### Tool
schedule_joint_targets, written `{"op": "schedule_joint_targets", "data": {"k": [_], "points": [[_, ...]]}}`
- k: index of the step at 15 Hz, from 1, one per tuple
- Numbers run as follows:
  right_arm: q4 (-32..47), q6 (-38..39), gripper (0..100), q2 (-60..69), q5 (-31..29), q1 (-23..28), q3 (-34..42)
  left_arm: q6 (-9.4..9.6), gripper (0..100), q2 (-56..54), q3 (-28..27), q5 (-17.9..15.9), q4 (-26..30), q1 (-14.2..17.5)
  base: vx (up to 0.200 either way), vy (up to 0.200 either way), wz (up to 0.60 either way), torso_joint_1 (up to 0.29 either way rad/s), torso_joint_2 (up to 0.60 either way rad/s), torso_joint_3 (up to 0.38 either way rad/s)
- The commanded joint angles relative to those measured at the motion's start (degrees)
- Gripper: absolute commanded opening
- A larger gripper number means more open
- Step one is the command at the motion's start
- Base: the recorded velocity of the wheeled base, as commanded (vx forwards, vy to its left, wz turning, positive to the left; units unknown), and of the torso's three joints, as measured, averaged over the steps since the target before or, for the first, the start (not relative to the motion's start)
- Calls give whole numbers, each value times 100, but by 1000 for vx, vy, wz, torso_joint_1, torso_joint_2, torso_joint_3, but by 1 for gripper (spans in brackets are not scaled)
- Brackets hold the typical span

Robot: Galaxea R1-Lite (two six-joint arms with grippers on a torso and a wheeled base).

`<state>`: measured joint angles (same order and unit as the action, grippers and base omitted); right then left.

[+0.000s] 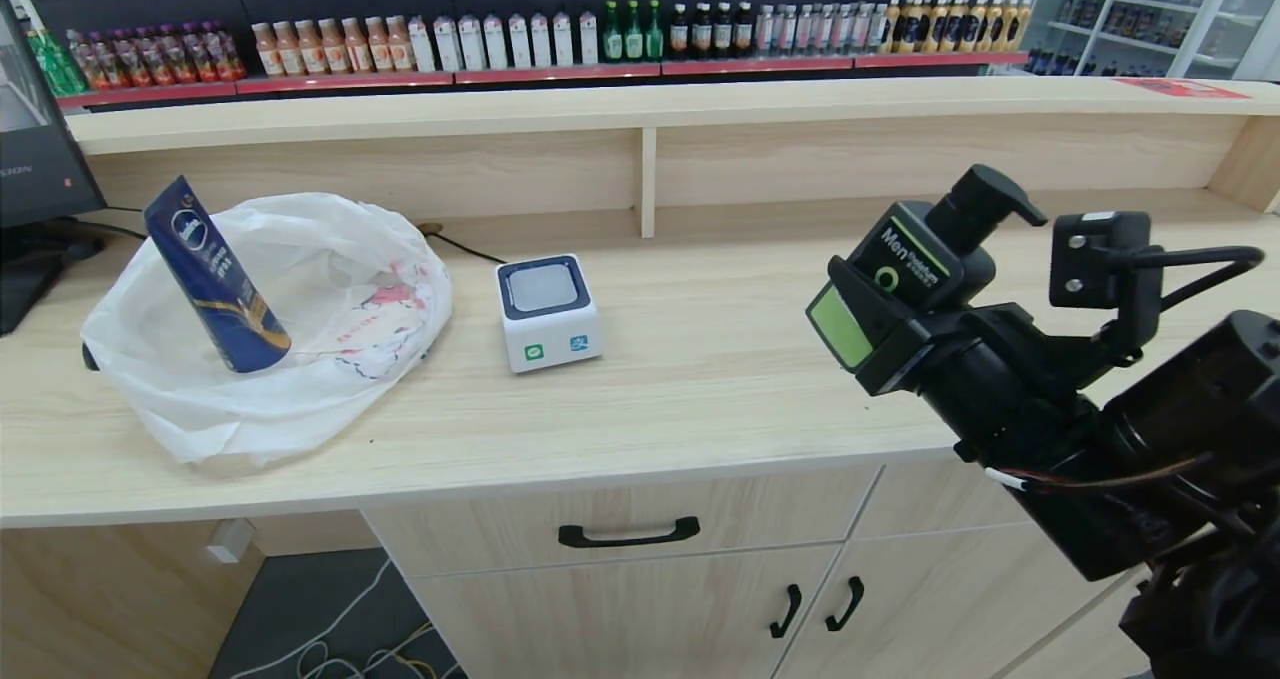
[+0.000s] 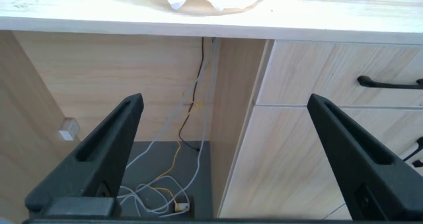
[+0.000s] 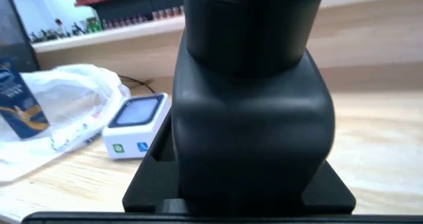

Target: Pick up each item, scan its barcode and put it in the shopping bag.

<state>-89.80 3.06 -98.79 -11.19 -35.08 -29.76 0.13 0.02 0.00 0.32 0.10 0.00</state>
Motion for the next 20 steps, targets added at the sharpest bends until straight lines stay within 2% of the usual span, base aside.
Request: {"op": "schedule_joint_targets", "data": {"k": [1,7,19,20], "points": [[-20,2,0,-61,-6,-7,5,-13,100,-2,0,3,-10,9,0,0,0,0,0,0],[-20,10,0,-131,-6,-7,-48,-75,100,-2,0,3,-10,9,0,200,0,8,3,2],[-20,10,0,-237,3,-60,-144,-75,100,-2,0,3,-10,9,0,200,0,2,0,0],[-20,10,0,-193,3,-60,-127,-66,100,-2,0,3,-10,9,0,0,0,0,0,0]]}}
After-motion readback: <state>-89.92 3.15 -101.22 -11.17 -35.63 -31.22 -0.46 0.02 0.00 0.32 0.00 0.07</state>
